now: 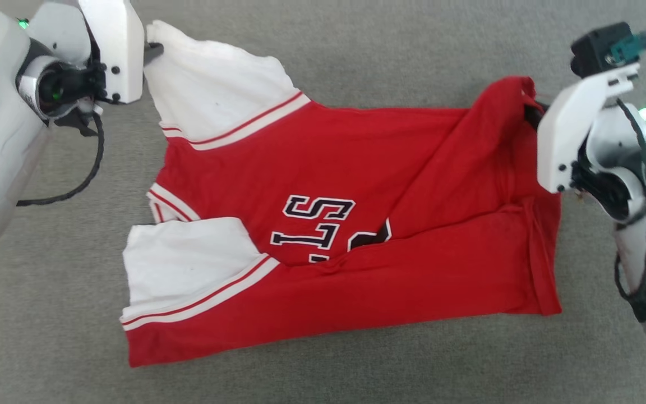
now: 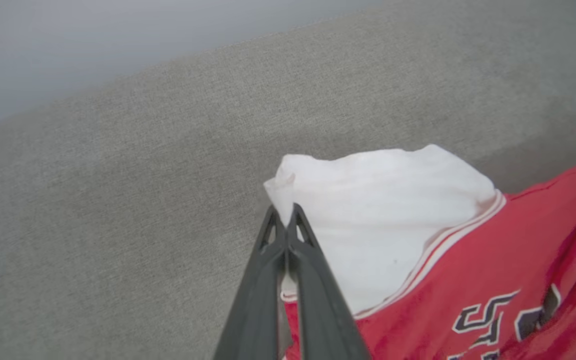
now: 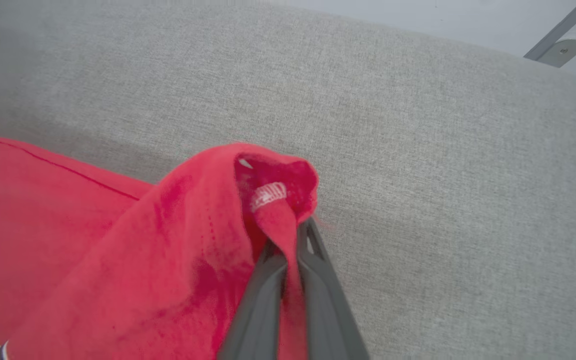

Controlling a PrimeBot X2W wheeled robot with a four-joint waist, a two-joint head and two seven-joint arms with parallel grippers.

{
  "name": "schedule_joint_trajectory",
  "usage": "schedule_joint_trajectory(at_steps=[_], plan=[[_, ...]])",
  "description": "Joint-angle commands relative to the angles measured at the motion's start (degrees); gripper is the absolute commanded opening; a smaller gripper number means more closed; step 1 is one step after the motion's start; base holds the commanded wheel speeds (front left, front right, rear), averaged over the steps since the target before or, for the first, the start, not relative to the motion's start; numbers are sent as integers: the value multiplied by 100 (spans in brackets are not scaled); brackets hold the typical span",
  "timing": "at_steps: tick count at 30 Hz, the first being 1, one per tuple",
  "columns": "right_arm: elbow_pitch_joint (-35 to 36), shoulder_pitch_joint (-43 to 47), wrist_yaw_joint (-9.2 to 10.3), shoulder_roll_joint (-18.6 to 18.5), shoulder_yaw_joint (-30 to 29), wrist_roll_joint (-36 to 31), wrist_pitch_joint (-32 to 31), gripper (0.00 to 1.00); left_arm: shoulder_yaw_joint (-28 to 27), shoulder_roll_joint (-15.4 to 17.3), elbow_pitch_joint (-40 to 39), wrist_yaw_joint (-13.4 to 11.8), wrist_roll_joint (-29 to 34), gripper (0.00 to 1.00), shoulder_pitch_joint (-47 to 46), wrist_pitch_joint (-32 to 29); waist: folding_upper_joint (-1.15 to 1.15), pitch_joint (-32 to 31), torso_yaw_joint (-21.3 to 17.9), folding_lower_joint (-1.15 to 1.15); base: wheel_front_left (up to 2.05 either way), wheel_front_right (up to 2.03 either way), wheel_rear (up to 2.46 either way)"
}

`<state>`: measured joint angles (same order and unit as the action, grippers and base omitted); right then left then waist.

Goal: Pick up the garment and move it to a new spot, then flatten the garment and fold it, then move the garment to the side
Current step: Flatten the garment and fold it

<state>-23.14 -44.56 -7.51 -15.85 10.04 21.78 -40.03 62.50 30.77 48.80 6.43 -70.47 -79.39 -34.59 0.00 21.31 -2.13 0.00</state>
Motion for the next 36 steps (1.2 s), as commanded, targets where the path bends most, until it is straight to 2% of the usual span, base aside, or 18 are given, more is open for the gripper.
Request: schedule_joint_trajectory(at_steps=[1, 6, 11, 14, 21, 25, 30, 34, 35, 36], plan=[[113, 162, 4, -97, 1, 44, 54, 0, 3, 60, -123, 11, -22, 0, 103, -26, 0, -164, 137, 0, 0, 0, 0], [575, 616, 3, -358, -72, 162, 115, 0, 51, 278, -752, -117, -57, 0, 330, -145, 0, -368, 274, 0, 0, 0, 0], [1153, 1168, 3, -608, -130, 256, 56, 0, 113, 695, -1759, -528, -104, 0, 656, -353, 0, -540, 369, 0, 0, 0, 0], [1537, 1514, 3, -768, -173, 349, 12, 0, 163, 1037, -2591, -905, -113, 0, 922, -495, 0, -605, 409, 0, 0, 0, 0], [2301, 2288, 3, -999, -271, 578, -266, 0, 289, 1919, -4644, -2020, -312, 0, 1706, -826, 0, -679, 446, 0, 0, 0, 0], [2587, 2803, 3, -1044, -286, 709, -541, 0, 421, 2261, -5524, -2582, -524, 0, 2363, -775, 0, -725, 436, 0, 0, 0, 0], [2525, 3075, 3, -935, -291, 739, -623, 0, 525, 2285, -5661, -2707, -721, 0, 2858, -606, 0, -765, 411, 0, 0, 0, 0], [2347, 3210, 3, -796, -287, 767, -618, 0, 583, 2122, -5336, -2646, -896, 0, 3237, -403, 0, -802, 405, 0, 0, 0, 0], [2321, 3211, 3, -785, -277, 743, -597, 19, 586, 2080, -5225, -2601, -913, 0, 3283, -335, 0, -814, 404, 0, 0, 0, 0], [2286, 3212, 3, -761, -270, 723, -586, 41, 564, 2035, -5104, -2567, -926, 7, 3318, -249, 0, -830, 401, 0, 0, 0, 0]])
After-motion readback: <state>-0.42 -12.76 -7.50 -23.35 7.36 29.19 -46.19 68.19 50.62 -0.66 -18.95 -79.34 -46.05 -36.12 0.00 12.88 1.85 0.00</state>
